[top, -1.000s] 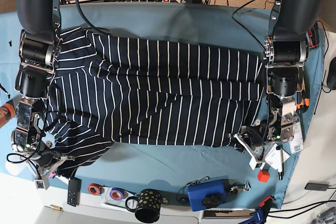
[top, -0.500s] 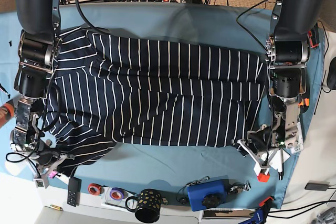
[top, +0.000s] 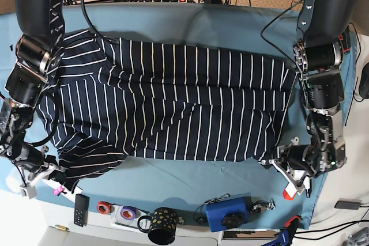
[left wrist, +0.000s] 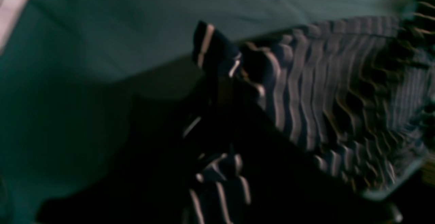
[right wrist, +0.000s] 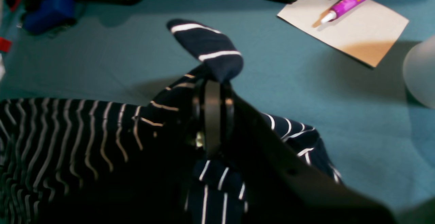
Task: Layout the t-shirt on the table in an organized manner, then fold the t-shirt properly
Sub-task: 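Lift the hem-side edge with both grippers and fold it over the shirt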
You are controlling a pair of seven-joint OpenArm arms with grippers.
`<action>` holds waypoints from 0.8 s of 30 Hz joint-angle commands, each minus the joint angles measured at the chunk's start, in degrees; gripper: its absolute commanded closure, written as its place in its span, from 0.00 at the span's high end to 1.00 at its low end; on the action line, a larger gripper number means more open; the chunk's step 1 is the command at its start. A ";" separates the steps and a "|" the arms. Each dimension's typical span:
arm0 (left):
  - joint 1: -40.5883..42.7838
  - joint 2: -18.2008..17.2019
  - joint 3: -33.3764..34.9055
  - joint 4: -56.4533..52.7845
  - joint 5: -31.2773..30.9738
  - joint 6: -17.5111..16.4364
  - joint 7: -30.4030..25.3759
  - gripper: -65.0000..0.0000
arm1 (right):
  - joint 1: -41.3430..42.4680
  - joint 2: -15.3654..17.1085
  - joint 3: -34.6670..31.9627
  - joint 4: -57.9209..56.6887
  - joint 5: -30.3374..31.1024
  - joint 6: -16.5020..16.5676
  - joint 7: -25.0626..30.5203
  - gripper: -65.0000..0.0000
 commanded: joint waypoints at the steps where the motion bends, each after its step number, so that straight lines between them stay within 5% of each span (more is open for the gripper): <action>1: -2.14 -0.39 -0.94 1.66 -2.08 -0.26 0.79 0.00 | 2.19 0.96 0.66 1.18 2.03 0.57 0.48 0.00; 7: -0.11 -0.44 -3.91 8.20 -3.65 -0.24 5.25 0.00 | -4.79 0.94 1.14 11.45 5.42 0.39 -2.12 0.00; 17: 11.02 -0.42 -3.89 23.85 -3.23 -0.26 4.68 0.00 | -22.73 0.94 1.44 40.09 8.44 -5.92 -8.68 0.00; 24: 18.21 -0.39 -3.89 31.56 -3.34 -1.07 3.76 0.00 | -32.30 0.92 10.54 49.09 9.73 -6.62 -10.80 0.00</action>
